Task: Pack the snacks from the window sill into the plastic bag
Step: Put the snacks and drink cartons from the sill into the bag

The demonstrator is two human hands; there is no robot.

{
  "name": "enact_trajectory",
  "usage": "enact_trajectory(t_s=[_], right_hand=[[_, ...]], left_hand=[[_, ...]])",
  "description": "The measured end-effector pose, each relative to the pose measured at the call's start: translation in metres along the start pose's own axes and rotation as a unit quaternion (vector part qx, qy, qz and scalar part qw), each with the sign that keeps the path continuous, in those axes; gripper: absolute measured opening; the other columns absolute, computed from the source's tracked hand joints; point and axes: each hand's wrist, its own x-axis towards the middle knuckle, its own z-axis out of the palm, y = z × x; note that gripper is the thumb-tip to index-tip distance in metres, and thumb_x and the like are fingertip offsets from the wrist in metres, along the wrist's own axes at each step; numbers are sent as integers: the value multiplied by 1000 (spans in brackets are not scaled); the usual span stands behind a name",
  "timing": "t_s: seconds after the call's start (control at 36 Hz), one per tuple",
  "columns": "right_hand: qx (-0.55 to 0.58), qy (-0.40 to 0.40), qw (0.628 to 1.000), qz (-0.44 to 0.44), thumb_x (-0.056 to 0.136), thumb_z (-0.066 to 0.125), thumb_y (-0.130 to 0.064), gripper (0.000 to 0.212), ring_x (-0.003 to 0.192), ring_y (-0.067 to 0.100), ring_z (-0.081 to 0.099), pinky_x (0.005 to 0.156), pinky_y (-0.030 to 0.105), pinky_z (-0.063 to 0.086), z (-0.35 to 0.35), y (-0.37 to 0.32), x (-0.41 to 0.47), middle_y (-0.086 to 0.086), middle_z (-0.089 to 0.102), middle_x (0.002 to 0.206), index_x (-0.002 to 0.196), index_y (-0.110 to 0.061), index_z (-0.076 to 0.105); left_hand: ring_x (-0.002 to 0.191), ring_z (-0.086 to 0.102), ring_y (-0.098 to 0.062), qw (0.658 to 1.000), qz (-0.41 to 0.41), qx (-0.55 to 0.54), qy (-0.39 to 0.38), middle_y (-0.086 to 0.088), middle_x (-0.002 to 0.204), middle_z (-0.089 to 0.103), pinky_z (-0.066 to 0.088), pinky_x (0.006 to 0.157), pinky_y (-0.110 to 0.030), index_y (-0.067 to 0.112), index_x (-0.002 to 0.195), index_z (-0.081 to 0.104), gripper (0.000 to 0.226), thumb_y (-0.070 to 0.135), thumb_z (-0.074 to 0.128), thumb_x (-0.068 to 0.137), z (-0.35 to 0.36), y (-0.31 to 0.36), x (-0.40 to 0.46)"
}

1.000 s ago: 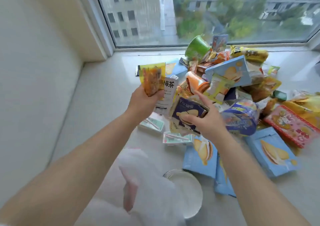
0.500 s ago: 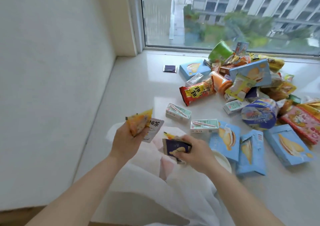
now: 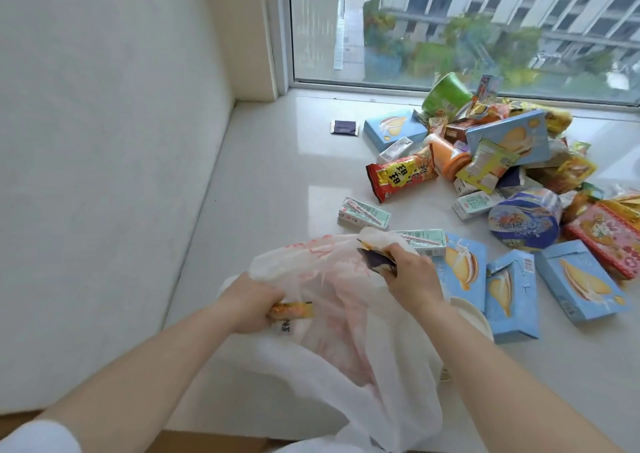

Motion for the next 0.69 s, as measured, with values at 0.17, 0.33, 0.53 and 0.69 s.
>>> enact_trajectory(t_s=[0.17,0.33,0.53,0.69], right_hand=[[136,6,991,-5,83,65,-19,23,83,33,59,74,34,39,12,-16,-5,5,70,90,106,-13,63],[-109,-86,989,-59,81,49,-21,48,103,29,57,89,51,42,60,-3,-7,5,58,122,129,-21,48],[-178,-282,931,-147,79,40,-67,76,140,25,24,112,57,9,64,9,-7,0,28,152,145,-31,29],[-76,-15,975,-209,79,50,-29,24,70,25,63,61,31,45,25,9,36,0,67,72,74,-17,71]], left_hand=[[47,53,-19,942,-4,-116,314,8,61,56,33,56,-19,20,70,49,18,38,48,72,-4,20,15],[109,56,-26,980,-87,-98,149,-2,124,54,41,90,-36,26,122,43,38,24,38,85,27,52,44],[132,35,-25,994,-39,-99,-4,2,145,36,26,107,-40,41,140,33,66,70,41,81,31,62,43],[77,65,-22,952,-103,-166,234,7,92,65,45,56,-29,23,104,61,30,41,39,94,-36,59,69]])
